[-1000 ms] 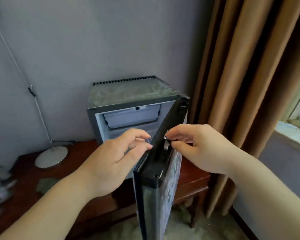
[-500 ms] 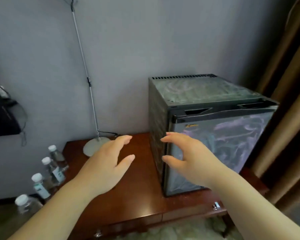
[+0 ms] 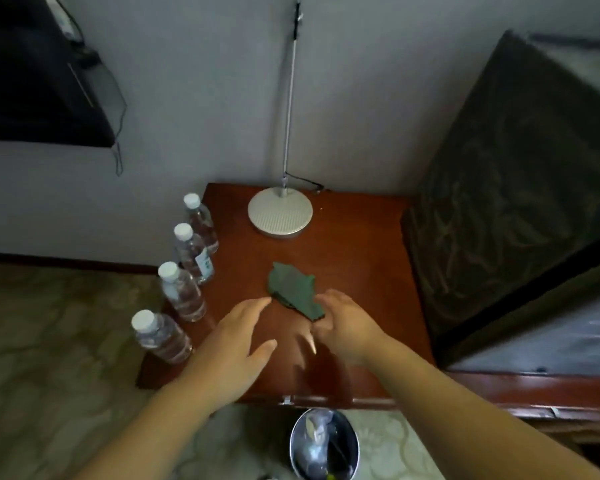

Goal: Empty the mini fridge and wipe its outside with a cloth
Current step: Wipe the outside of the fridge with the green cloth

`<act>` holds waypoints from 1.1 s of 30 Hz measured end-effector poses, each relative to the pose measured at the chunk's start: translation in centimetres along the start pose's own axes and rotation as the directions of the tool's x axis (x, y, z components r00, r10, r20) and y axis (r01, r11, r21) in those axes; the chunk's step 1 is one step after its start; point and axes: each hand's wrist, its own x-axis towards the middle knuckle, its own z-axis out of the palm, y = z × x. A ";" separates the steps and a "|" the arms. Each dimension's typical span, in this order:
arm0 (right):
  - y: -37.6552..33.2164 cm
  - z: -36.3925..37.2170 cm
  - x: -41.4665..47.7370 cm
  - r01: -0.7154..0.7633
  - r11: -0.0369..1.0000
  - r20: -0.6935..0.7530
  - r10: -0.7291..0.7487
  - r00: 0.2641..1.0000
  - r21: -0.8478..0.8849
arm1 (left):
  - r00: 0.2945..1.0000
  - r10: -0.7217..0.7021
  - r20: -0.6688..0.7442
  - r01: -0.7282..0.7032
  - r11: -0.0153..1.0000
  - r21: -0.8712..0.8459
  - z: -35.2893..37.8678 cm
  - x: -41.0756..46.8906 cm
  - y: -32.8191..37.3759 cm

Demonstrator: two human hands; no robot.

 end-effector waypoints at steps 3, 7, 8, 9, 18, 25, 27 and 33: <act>0.6 4.0 5.5 -0.058 0.998 0.043 0.059 0.997 -0.020 | 0.999 -0.031 0.008 0.031 0.999 -0.043 1.3 0.4 -2.5; 1.7 7.2 9.2 -0.135 0.990 -0.048 0.133 0.990 -0.033 | 0.997 -0.069 0.038 0.071 0.995 -0.066 2.4 0.5 -5.1; 1.8 7.4 9.2 -0.140 0.990 -0.071 0.139 0.988 -0.017 | 0.996 -0.078 0.042 0.081 0.994 -0.071 2.4 0.3 -5.6; 1.7 7.2 8.9 -0.135 0.991 -0.082 0.135 0.988 0.002 | 0.995 -0.086 0.043 0.089 0.993 -0.078 2.3 0.2 -5.8; -1.1 -8.6 -7.5 0.173 0.924 -0.365 -0.040 0.930 0.340 | 0.987 0.157 0.032 -0.148 0.969 -0.197 -1.0 2.5 5.7; 2.9 -20.4 -21.8 0.387 0.808 -0.626 -0.029 0.779 0.444 | 0.886 0.461 0.041 -0.424 0.844 -0.328 -0.7 0.6 23.5; 4.7 -22.5 -25.1 0.457 0.755 -0.697 0.001 0.717 0.471 | 0.855 0.518 -0.032 -0.500 0.807 -0.315 -0.7 -0.4 28.0; 9.7 -28.1 -32.4 0.626 0.555 -0.816 0.189 0.547 0.548 | 0.763 0.615 -0.198 -0.646 0.727 -0.230 -0.3 -2.1 40.0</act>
